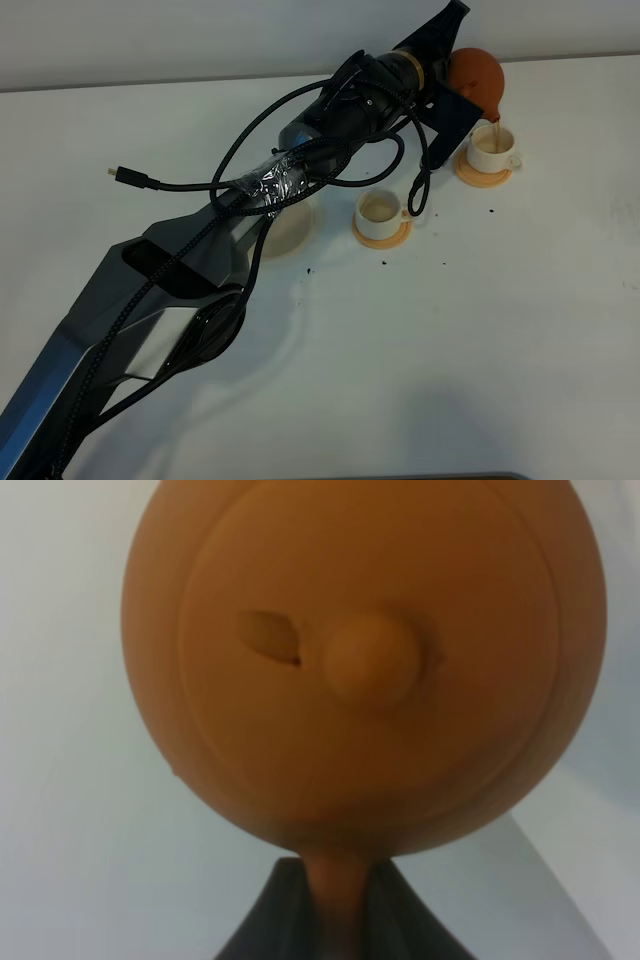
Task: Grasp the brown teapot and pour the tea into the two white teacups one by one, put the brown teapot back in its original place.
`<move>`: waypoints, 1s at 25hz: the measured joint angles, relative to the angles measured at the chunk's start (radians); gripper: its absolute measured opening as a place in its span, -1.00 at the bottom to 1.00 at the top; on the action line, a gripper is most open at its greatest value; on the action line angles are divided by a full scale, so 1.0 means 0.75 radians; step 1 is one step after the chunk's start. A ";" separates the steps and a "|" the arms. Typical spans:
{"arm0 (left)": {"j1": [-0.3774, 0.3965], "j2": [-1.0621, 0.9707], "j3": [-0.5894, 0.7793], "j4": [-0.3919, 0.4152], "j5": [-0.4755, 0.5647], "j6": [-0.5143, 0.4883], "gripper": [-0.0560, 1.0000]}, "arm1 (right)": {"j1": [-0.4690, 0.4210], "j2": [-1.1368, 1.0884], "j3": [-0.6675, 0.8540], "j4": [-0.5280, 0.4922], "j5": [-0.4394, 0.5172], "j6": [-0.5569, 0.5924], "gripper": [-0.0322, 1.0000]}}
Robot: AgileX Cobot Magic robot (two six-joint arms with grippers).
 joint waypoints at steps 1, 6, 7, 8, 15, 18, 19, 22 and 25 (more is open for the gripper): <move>0.000 0.000 0.000 0.000 -0.002 0.002 -0.68 | 0.000 0.000 0.000 0.000 0.000 0.000 -0.47; -0.002 0.000 0.000 0.000 -0.012 0.041 -0.68 | 0.000 0.000 0.000 0.000 0.000 0.000 -0.47; -0.002 0.000 0.000 0.000 -0.016 0.041 -0.68 | 0.000 0.000 0.000 0.000 0.000 0.000 -0.47; -0.002 0.000 0.000 0.000 -0.023 0.041 -0.68 | 0.000 0.000 0.000 0.000 0.000 0.000 -0.47; -0.003 0.000 0.000 0.022 -0.051 0.042 -0.68 | 0.000 0.000 0.000 0.000 0.000 0.000 -0.47; -0.004 0.000 0.000 0.045 -0.063 0.043 -0.68 | 0.000 0.000 0.000 0.000 0.000 0.000 -0.47; -0.004 0.000 0.000 0.054 -0.070 0.043 -0.68 | 0.000 0.000 0.000 0.000 0.000 0.000 -0.47; -0.004 0.000 0.000 0.060 -0.079 0.043 -0.68 | 0.000 0.000 0.000 0.000 0.000 0.000 -0.47; -0.004 0.000 0.000 0.060 -0.083 0.045 -0.68 | 0.000 0.000 0.000 0.000 0.000 0.000 -0.47</move>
